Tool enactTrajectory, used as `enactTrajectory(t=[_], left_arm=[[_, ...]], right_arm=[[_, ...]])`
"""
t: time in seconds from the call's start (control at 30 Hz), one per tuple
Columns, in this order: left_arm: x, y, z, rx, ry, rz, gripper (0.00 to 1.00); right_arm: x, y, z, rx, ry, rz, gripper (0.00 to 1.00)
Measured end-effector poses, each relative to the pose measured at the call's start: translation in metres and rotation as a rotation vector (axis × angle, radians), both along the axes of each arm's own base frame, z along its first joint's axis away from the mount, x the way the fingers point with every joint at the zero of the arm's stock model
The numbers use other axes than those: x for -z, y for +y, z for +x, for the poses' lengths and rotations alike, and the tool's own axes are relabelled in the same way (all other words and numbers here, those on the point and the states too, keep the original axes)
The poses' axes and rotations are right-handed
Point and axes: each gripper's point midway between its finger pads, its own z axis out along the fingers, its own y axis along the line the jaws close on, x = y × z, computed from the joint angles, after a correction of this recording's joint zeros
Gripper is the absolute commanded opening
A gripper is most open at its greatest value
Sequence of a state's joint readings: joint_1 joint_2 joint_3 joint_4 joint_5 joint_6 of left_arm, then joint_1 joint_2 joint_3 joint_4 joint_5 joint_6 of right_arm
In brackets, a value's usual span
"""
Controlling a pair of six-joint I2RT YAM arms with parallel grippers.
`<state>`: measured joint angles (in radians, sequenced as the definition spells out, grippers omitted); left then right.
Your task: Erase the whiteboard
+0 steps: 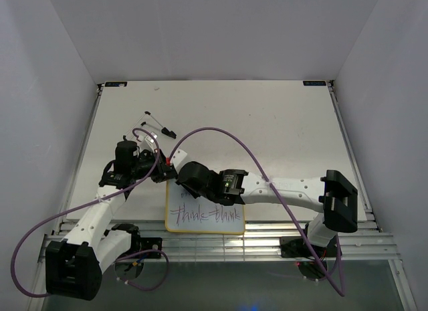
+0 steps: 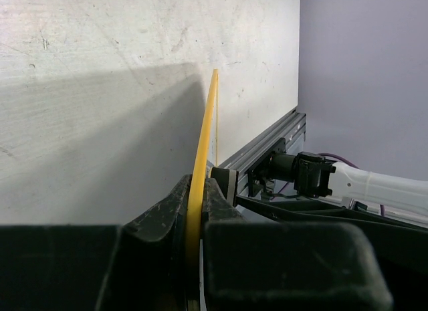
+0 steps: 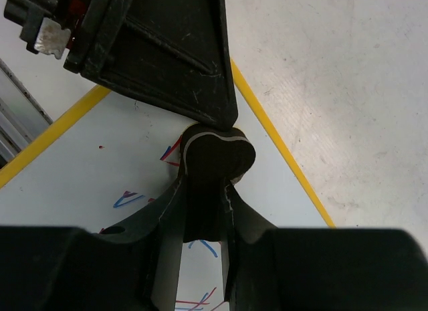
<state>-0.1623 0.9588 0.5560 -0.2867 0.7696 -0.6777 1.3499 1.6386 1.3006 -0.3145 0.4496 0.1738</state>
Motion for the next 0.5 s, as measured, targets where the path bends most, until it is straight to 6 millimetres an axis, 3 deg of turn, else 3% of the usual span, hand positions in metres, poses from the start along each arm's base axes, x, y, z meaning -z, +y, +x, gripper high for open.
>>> enactTrajectory(t=[0.5], left_arm=[[0.0004,0.0013,-0.0016,-0.04,0.025,0.011,0.0]], right_arm=[[-0.0005,0.0015,-0.0053,-0.026,0.02,-0.001,0.24]])
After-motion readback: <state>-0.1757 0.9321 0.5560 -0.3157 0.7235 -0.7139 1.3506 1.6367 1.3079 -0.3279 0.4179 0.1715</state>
